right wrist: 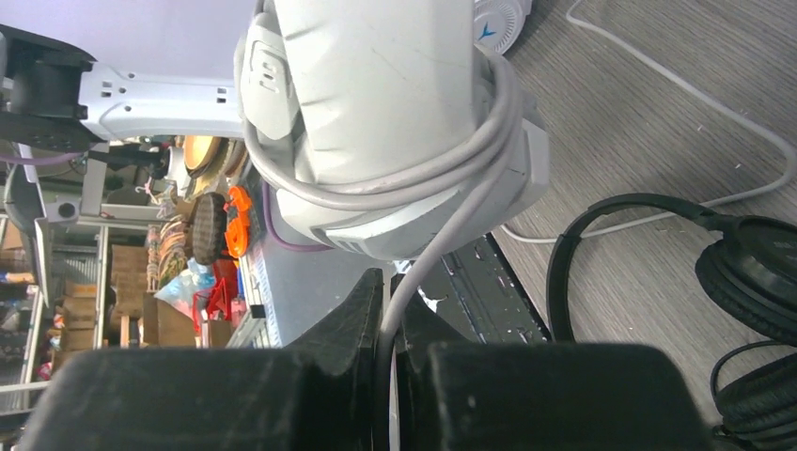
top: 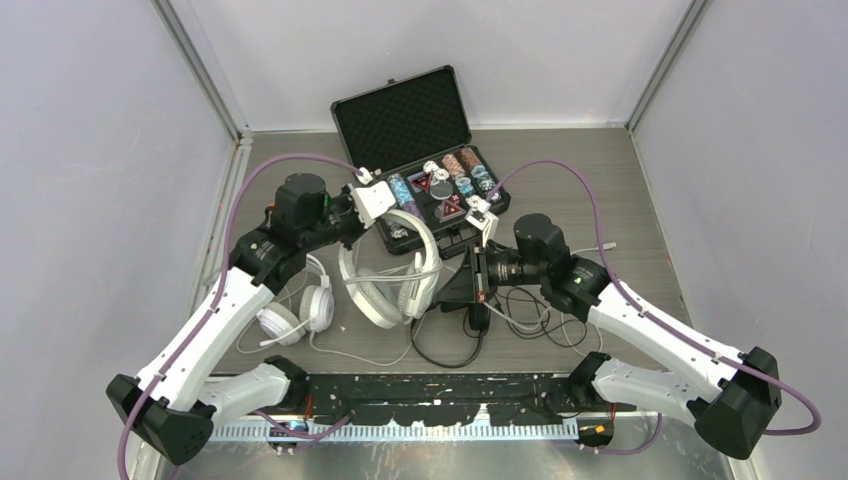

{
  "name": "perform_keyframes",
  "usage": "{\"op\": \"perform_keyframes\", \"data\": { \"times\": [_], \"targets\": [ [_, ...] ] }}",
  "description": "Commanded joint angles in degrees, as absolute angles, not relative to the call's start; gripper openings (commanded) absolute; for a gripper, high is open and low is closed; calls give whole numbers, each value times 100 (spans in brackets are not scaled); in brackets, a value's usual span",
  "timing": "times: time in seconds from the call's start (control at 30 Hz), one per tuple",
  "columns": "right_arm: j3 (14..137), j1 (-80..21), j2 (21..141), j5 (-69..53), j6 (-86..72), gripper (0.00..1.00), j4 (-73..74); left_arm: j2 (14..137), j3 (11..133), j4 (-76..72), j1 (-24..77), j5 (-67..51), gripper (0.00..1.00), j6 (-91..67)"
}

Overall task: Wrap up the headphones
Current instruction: Wrap the headphones cable around the headphones.

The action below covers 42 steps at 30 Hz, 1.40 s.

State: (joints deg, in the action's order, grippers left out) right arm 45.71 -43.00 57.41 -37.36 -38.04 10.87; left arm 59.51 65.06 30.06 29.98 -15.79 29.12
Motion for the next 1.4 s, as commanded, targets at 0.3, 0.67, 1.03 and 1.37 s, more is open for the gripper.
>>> {"op": "perform_keyframes", "data": {
  "times": [0.3,0.67,1.03,1.37],
  "targets": [
    [4887,-4287,5752,-4151,-5014,9,-550,5741,6275,2404,3101,-454,0,2543],
    [4952,-4287,5916,-4305,-5693,15,-1229,5565,6005,2194,3259,544,0,2265],
    [5156,-4281,6094,-4115,-5836,16,-1310,5623,6010,2281,3355,1281,0,1634],
    [5806,-4294,6712,-3209,-6140,18,-1274,6073,6268,2382,3638,2198,0,-49]
  ]
}}
